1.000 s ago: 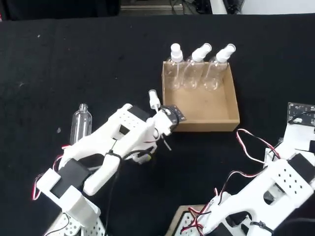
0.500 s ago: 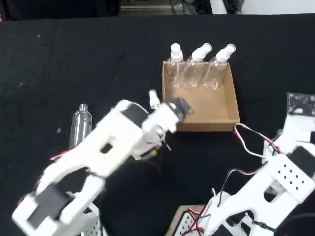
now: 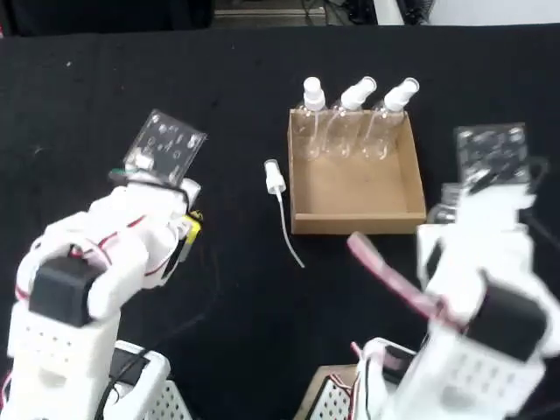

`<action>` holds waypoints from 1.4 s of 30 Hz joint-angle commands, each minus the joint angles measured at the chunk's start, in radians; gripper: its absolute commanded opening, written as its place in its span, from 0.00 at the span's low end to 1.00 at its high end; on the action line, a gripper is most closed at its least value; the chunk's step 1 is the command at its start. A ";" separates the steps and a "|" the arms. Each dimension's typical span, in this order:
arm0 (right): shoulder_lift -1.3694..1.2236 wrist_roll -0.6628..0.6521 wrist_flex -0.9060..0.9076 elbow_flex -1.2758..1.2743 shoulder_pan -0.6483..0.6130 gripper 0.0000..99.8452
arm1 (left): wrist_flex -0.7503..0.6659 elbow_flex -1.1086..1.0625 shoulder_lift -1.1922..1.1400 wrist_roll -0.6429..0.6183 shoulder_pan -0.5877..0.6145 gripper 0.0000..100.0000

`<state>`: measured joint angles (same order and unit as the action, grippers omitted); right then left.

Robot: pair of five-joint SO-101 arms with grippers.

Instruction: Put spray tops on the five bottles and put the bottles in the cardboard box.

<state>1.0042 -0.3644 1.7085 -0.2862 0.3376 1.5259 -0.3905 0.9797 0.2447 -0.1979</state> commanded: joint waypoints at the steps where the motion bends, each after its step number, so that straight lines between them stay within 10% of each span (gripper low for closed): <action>1: 0.076 0.097 -0.006 0.056 -0.239 0.01 | -0.155 -0.117 0.140 -0.051 0.038 0.04; 14: -0.010 0.287 -0.578 -0.340 -0.930 0.01 | -0.310 -0.183 0.296 -0.091 0.119 0.04; 28: 0.226 0.296 -1.333 -0.974 -0.947 0.01 | -0.442 -0.081 0.295 -0.284 0.220 0.04; 42: 0.355 0.298 -1.516 -1.193 -0.947 0.01 | -0.738 -0.081 0.296 -0.582 0.142 0.04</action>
<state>1.3341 -0.0744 0.2186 -1.4814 -0.5923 0.8615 -0.5240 1.2804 -0.2585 0.0153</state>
